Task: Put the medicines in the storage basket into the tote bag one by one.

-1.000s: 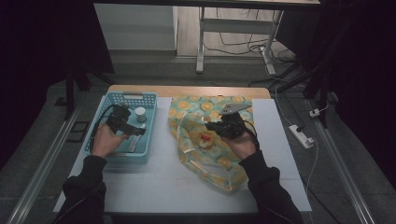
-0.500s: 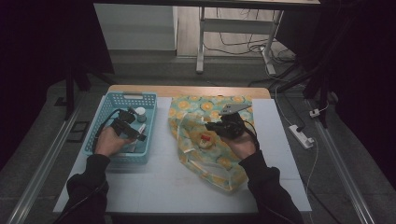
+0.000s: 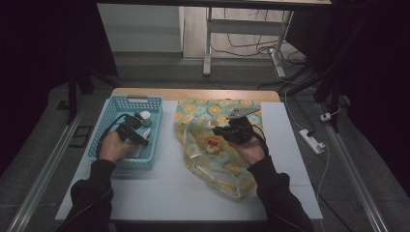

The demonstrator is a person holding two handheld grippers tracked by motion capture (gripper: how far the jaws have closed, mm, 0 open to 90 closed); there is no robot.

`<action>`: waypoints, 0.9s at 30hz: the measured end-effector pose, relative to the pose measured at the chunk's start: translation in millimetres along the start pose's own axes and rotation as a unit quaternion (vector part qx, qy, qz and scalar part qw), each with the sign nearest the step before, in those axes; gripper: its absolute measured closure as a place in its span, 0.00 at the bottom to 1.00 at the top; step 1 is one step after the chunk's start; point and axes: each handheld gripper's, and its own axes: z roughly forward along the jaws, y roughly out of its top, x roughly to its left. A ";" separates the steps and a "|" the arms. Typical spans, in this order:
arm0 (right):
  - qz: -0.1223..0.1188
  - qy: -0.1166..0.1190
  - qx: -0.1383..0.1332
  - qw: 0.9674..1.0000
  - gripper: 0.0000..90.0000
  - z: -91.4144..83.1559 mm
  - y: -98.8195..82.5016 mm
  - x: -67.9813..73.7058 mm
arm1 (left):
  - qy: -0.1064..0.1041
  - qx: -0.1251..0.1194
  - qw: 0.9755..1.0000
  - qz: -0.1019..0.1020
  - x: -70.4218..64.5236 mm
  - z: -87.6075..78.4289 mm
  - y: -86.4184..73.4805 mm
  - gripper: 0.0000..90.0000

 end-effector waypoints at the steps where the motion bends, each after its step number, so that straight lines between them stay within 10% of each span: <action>1: 0.000 0.000 -0.001 1.000 1.00 0.2 -0.2 -0.3 | -0.002 0.000 1.000 0.001 -0.5 -0.1 0.2 0.56; 10: 0.000 -0.001 -0.003 1.000 1.00 -1.1 0.2 -1.3 | -0.006 0.004 1.000 0.008 -3.1 -1.3 1.4 0.79; 18: -0.003 -0.004 -0.009 1.000 1.00 -3.4 1.7 -0.3 | -0.012 -0.002 1.000 -0.003 0.0 -4.3 1.1 0.80; 27: -0.006 -0.002 -0.015 1.000 1.00 -5.6 3.0 0.8 | -0.030 -0.064 0.998 0.004 7.9 -27.7 -4.8 0.80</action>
